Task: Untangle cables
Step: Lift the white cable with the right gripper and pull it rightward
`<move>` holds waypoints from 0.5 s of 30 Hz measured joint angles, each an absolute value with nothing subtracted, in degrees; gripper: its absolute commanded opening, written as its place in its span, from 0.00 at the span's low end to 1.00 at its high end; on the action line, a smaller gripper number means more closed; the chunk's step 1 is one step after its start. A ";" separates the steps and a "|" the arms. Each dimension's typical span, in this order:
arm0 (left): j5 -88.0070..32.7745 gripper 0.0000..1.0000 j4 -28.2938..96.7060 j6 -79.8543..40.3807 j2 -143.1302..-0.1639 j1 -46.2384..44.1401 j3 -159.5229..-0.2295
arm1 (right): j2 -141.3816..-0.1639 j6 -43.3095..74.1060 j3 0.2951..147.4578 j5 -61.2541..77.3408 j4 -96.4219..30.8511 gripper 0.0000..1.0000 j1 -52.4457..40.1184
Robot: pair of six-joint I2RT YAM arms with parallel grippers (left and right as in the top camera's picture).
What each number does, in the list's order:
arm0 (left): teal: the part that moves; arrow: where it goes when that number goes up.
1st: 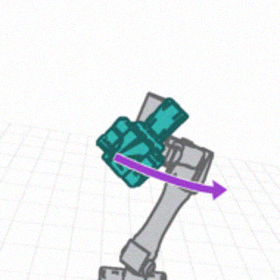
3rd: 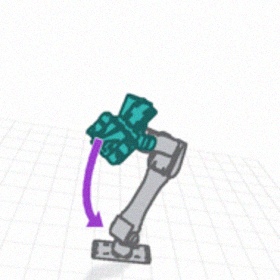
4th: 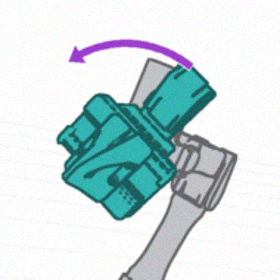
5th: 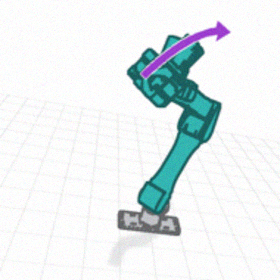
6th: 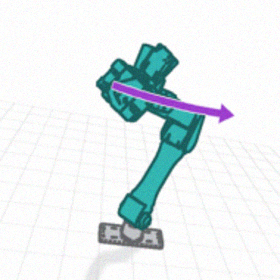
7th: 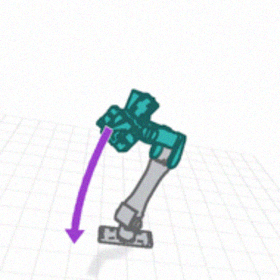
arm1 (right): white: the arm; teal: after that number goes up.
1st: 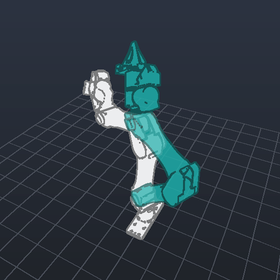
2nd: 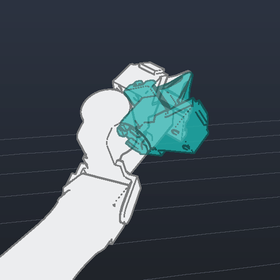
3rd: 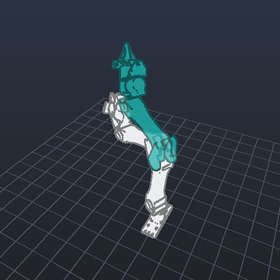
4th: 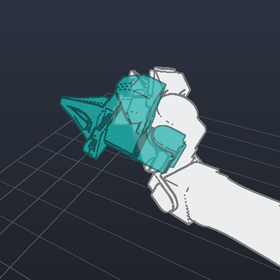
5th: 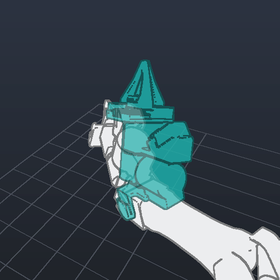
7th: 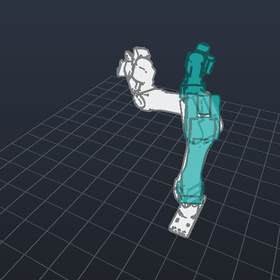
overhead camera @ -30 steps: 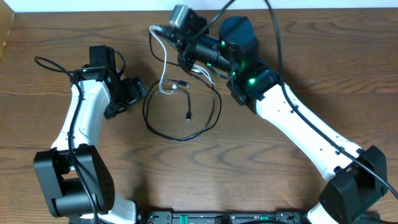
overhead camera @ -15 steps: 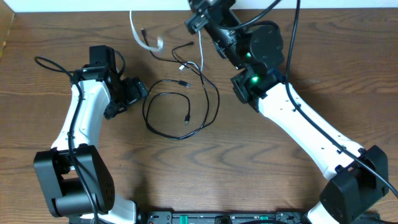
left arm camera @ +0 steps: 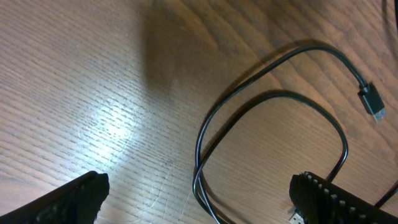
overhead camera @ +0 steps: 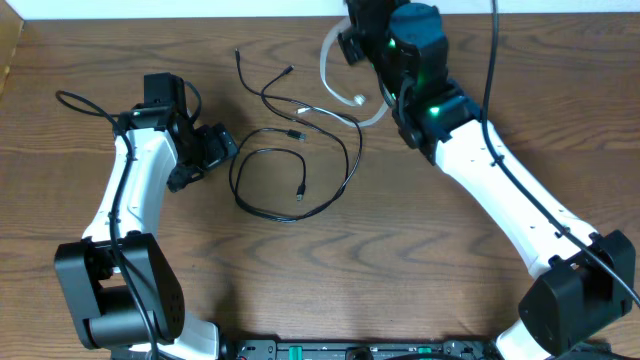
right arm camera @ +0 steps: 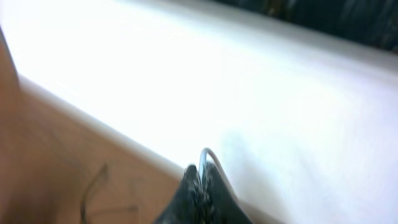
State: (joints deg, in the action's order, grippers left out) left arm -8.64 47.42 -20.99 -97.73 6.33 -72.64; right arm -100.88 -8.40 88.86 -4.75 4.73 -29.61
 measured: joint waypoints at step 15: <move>-8.64 0.98 47.40 -20.99 -97.73 6.33 -72.62 | -100.86 -5.39 88.75 -10.55 -38.13 0.01 -20.91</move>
